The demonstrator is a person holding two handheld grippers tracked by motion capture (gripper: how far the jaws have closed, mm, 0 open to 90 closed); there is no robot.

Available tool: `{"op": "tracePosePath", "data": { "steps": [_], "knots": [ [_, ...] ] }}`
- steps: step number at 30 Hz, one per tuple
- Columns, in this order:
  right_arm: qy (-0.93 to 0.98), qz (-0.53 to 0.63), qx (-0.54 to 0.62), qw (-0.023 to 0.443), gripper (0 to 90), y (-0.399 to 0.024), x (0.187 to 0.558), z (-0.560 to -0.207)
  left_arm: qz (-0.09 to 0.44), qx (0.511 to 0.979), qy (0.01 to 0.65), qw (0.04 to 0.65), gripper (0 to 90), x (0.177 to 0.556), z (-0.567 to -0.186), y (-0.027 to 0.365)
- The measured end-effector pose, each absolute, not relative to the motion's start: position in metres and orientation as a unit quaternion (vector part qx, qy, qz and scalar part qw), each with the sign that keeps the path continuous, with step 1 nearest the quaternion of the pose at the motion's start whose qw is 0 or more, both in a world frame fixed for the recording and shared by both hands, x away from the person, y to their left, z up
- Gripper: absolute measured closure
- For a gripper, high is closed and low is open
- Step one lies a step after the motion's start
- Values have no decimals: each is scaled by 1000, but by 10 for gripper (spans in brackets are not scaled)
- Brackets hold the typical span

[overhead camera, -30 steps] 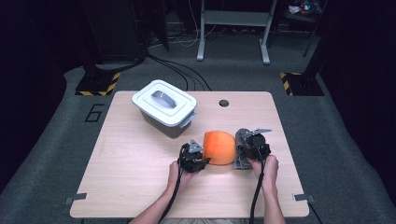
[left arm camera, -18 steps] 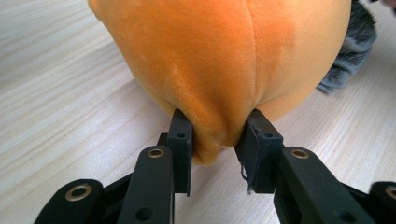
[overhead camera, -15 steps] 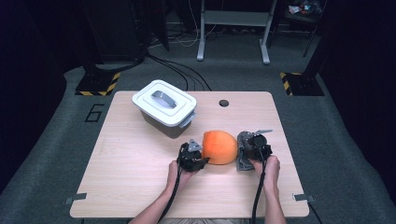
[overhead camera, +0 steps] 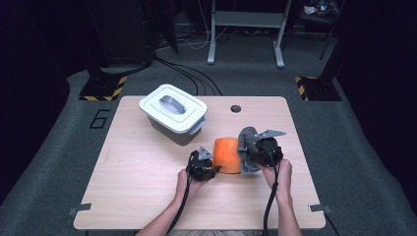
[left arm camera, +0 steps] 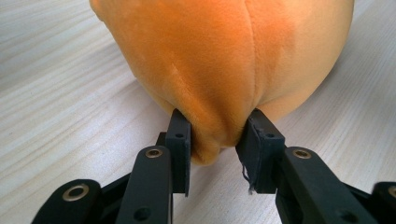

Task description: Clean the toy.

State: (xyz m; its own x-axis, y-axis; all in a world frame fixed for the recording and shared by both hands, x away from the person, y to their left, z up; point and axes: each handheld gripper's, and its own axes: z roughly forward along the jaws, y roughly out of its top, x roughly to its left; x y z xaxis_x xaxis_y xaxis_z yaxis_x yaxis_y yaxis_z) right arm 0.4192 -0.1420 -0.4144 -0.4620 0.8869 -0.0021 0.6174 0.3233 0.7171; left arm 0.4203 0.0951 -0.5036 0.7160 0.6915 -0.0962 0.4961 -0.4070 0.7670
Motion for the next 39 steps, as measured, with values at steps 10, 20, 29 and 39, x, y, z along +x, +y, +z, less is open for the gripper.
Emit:
{"op": "tracePosePath", "data": {
  "steps": [10,20,29,39],
  "knots": [
    [795,309,478,211,670,-132,434,-431,164,839,321,407,490,414,-503,95],
    [790,307,490,204,670,-133,444,-431,219,842,281,406,385,408,-498,90],
    [789,316,488,201,668,-136,451,-435,237,847,256,400,568,414,-503,85],
    [779,336,486,211,670,-139,447,-428,198,837,292,418,749,419,-493,89]
  ]
}}
